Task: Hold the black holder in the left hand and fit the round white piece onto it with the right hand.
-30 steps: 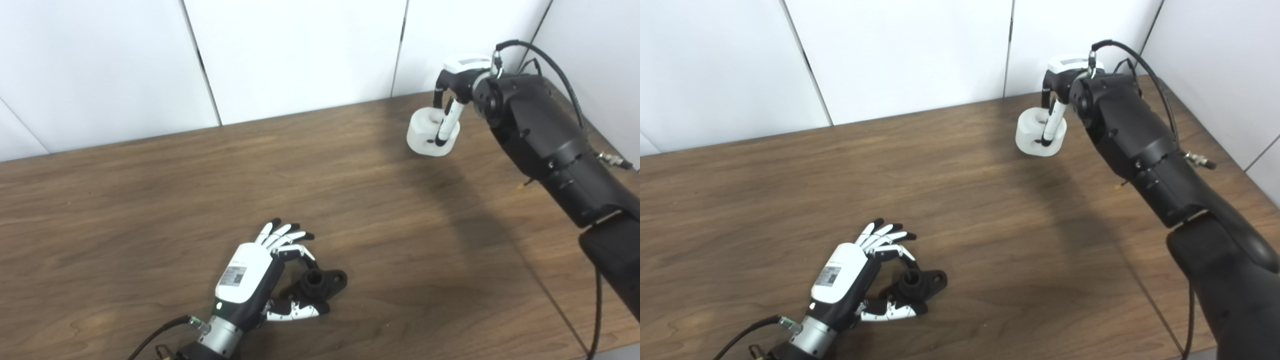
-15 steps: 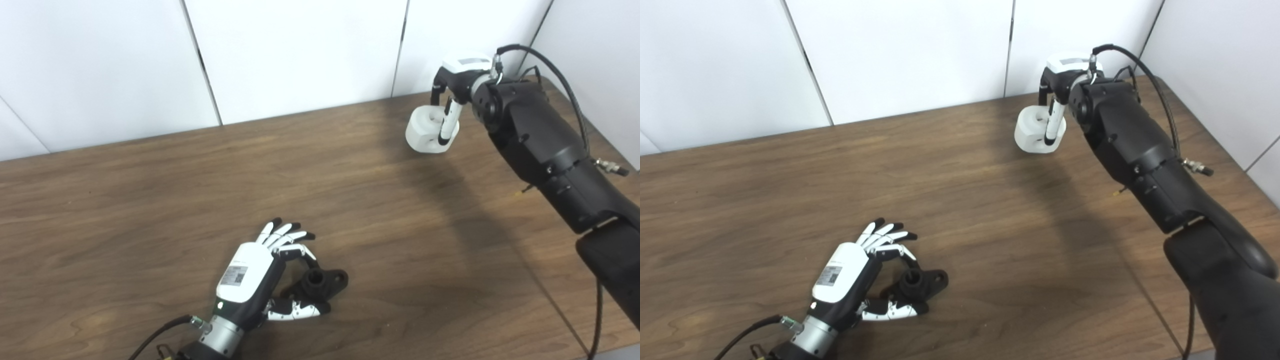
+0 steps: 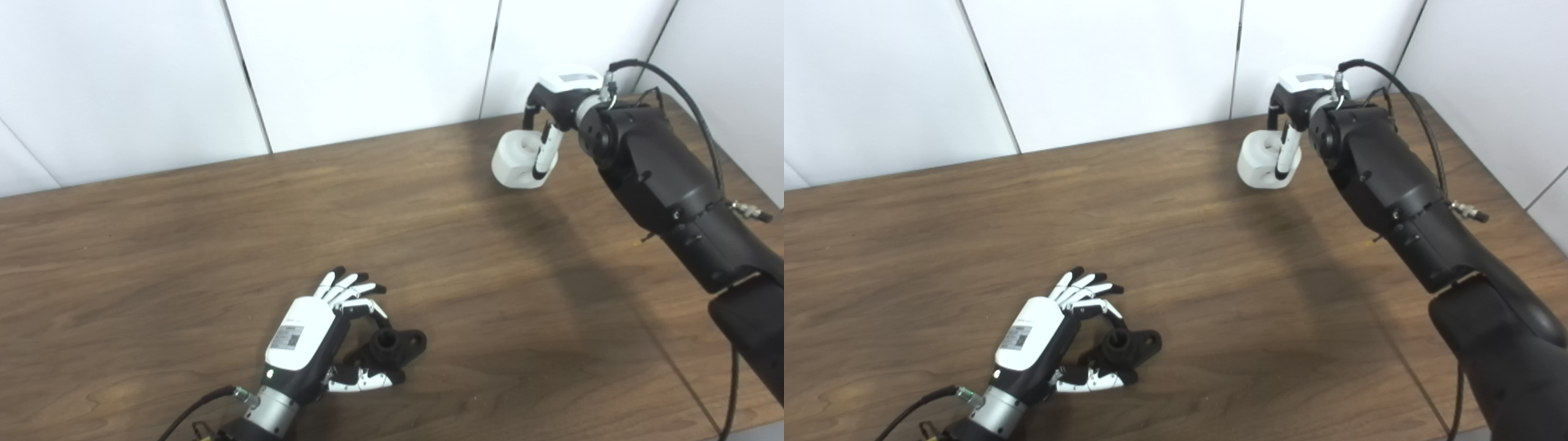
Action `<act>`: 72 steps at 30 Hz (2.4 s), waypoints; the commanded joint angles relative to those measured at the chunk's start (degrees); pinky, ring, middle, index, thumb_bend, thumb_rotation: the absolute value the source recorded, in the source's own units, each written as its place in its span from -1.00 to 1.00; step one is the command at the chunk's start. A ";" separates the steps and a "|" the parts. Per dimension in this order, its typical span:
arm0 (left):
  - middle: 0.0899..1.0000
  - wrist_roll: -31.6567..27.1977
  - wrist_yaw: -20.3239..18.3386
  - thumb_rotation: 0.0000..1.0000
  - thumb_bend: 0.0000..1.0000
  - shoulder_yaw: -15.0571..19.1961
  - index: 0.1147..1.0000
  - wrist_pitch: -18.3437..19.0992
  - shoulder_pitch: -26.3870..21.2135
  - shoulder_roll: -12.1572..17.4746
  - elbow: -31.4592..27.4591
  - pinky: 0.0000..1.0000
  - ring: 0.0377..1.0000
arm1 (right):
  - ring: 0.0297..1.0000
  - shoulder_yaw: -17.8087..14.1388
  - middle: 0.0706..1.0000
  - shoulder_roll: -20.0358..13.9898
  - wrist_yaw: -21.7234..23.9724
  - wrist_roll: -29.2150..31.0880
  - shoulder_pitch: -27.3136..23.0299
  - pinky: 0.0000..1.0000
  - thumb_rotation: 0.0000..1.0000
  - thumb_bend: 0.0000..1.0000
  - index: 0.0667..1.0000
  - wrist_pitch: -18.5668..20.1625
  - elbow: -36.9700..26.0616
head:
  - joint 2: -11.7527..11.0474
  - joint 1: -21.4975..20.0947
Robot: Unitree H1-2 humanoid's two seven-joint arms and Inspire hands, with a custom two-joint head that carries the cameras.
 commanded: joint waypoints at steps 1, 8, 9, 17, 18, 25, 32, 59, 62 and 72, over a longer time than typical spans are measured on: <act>0.60 1.46 -0.96 -0.88 0.03 -0.48 -0.16 0.56 -0.07 0.00 1.02 1.00 0.81 | 0.83 -0.98 0.54 -2.05 1.00 -0.49 -3.74 0.93 -0.74 0.05 -0.11 0.15 -3.70 | 0.04 0.09; 0.60 2.34 -0.91 -0.88 0.03 -1.16 -0.16 1.27 -0.01 -0.78 1.06 1.00 0.81 | 0.74 -1.72 0.49 -2.65 6.03 0.14 -4.06 0.98 -0.74 0.05 -0.11 -0.56 -12.74 | 0.18 1.11; 0.60 2.52 -0.87 -0.88 0.03 -1.30 -0.16 1.41 -0.01 -0.88 1.09 1.00 0.81 | 0.74 -1.73 0.50 -2.59 6.71 -0.01 -4.10 0.98 -0.74 0.05 -0.11 -0.54 -13.89 | 0.21 1.24; 0.60 3.72 -1.08 -0.88 0.03 -2.02 -0.16 2.53 -0.38 -1.91 1.40 1.00 0.81 | 0.73 1.14 0.52 -3.03 17.77 -2.32 -7.49 0.84 -0.73 0.05 -0.11 -2.18 -21.40 | 0.41 2.69; 0.60 3.79 -1.02 -0.88 0.03 -2.07 -0.16 2.57 -0.44 -2.03 1.49 1.00 0.82 | 0.72 1.42 0.50 -2.92 19.44 -2.63 -8.04 0.81 -0.73 0.05 -0.11 -2.21 -22.37 | 0.42 2.78; 0.60 4.48 -0.92 -0.88 0.03 -2.61 -0.16 3.53 -0.98 -3.07 2.13 1.00 0.82 | 0.59 0.92 0.43 -1.62 30.29 -1.91 -10.98 0.60 -0.73 0.05 -0.11 -1.63 -30.79 | 0.59 4.49; 0.60 5.09 -0.93 -0.89 0.03 -3.05 -0.16 4.61 -1.58 -4.03 2.71 1.00 0.82 | 0.74 1.97 0.48 -1.96 35.48 4.32 -13.85 0.79 -0.73 0.05 -0.11 -1.05 -36.39 | 0.97 5.84; 0.61 4.89 -1.81 -0.88 0.03 -2.85 -0.16 5.92 -2.90 -4.27 2.32 1.00 0.82 | 0.80 4.38 0.53 -5.18 35.96 18.00 -11.70 0.83 -0.73 0.05 -0.11 0.56 -51.39 | 4.63 6.60; 0.61 4.65 -1.89 -0.88 0.02 -2.75 -0.16 5.74 -2.87 -4.02 2.03 1.00 0.82 | 0.82 3.77 0.57 -4.92 35.96 18.61 -10.37 0.91 -0.73 0.05 -0.11 0.56 -52.52 | 4.84 6.45; 0.60 4.44 -2.43 -0.88 0.03 -2.33 -0.16 5.92 -2.78 -3.96 1.24 1.00 0.81 | 0.85 3.89 0.58 -3.88 35.96 17.78 -7.00 0.96 -0.73 0.05 -0.11 0.56 -53.84 | 5.72 6.12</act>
